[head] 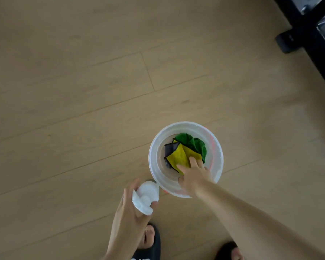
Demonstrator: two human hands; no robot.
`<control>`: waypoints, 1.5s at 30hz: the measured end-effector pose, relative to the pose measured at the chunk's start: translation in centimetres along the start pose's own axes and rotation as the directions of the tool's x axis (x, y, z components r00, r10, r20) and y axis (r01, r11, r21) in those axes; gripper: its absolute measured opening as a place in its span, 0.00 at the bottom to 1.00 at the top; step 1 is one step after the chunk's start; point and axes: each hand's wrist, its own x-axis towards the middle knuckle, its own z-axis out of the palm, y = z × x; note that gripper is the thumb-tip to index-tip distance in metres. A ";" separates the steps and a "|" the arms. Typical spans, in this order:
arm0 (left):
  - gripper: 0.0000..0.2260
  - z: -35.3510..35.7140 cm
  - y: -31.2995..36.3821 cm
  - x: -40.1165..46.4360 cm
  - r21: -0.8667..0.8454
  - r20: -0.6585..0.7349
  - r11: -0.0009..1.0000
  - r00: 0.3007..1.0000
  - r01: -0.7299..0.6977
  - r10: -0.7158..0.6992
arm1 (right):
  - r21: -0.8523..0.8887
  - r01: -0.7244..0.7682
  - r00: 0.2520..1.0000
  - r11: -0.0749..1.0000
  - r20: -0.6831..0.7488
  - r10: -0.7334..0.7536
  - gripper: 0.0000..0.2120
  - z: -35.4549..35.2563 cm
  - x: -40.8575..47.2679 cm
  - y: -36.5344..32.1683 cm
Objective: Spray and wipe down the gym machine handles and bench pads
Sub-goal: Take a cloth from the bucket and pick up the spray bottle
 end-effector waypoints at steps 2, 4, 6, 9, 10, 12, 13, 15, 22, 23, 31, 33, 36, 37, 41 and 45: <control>0.24 0.1 0.4 0.4 0.069 -0.012 0.997 1.000 -0.019 0.020 | -0.036 -0.026 0.998 0.999 -0.055 0.024 0.18 0.6 0.7 -0.1; 0.18 -0.1 1.0 0.9 0.058 -0.053 0.998 0.998 -0.016 0.020 | -0.012 -0.021 0.994 1.000 -0.110 0.019 0.16 0.6 0.9 -0.2; 0.16 -0.8 2.0 1.6 -0.002 -0.076 1.000 0.997 0.024 -0.024 | 0.069 -0.015 0.991 0.997 -0.131 0.024 0.15 0.2 1.0 -0.2; 0.11 -2.1 3.7 1.9 -0.034 -0.096 0.998 0.994 0.057 -0.060 | 0.329 -0.037 0.978 0.944 -0.184 0.103 0.16 -1.5 -0.1 -0.2; 0.10 -2.6 4.4 1.5 -0.044 -0.084 0.997 0.995 0.057 -0.061 | 0.416 -0.043 0.973 0.908 -0.191 0.133 0.16 -2.1 -0.8 -0.3; 0.06 -3.8 6.3 0.6 -0.035 -0.072 0.999 0.997 0.030 -0.033 | 0.555 -0.034 0.960 0.831 -0.214 0.182 0.15 -3.8 -2.8 -0.8; 0.06 -4.5 7.5 -0.1 -0.031 -0.061 0.999 0.998 0.016 -0.018 | 0.628 -0.035 0.952 0.777 -0.216 0.217 0.13 -4.8 -4.0 -1.0; 0.06 -6.3 10.7 -1.8 -0.003 -0.016 1.000 1.000 0.021 -0.021 | 0.751 -0.021 0.937 0.660 -0.217 0.276 0.10 -7.7 -7.6 -1.6; 0.21 -13.2 26.9 -8.8 -0.086 0.089 0.989 0.990 0.117 -0.109 | 0.945 0.117 0.910 0.306 -0.225 0.349 0.12 -19.6 -23.7 -3.4; 0.22 -14.0 29.3 -9.9 -0.119 0.102 0.986 0.989 0.119 -0.107 | 0.958 0.132 0.915 0.255 -0.216 0.341 0.13 -20.6 -25.6 -3.8; 0.21 -22.8 53.2 -20.2 -0.392 0.090 0.914 0.984 -0.105 0.152 | 0.969 0.079 0.970 -0.235 -0.020 0.243 0.08 -33.9 -45.1 -5.9; 0.23 -25.0 58.7 -22.8 -0.464 0.098 0.876 0.976 -0.129 0.196 | 0.966 0.023 0.983 -0.258 0.025 0.180 0.07 -37.3 -50.2 -6.1; 0.24 -27.6 64.9 -26.4 -0.530 0.096 0.830 0.960 -0.176 0.265 | 0.976 -0.027 1.000 -0.218 0.028 0.004 0.11 -41.0 -57.3 -7.1; 0.24 -28.4 66.7 -27.5 -0.546 0.089 0.816 0.955 -0.189 0.281 | 0.974 -0.030 0.998 -0.223 0.018 -0.059 0.09 -41.9 -59.4 -7.3; 0.23 -31.5 72.0 -31.3 -0.597 0.067 0.776 0.951 -0.204 0.302 | 0.961 0.023 0.982 -0.275 -0.073 -0.175 0.15 -44.5 -66.4 -9.0; 0.19 -34.1 74.9 -33.1 -0.684 0.036 0.712 0.966 -0.162 0.255 | 0.936 0.026 0.983 -0.352 -0.088 -0.159 0.18 -46.1 -70.3 -9.9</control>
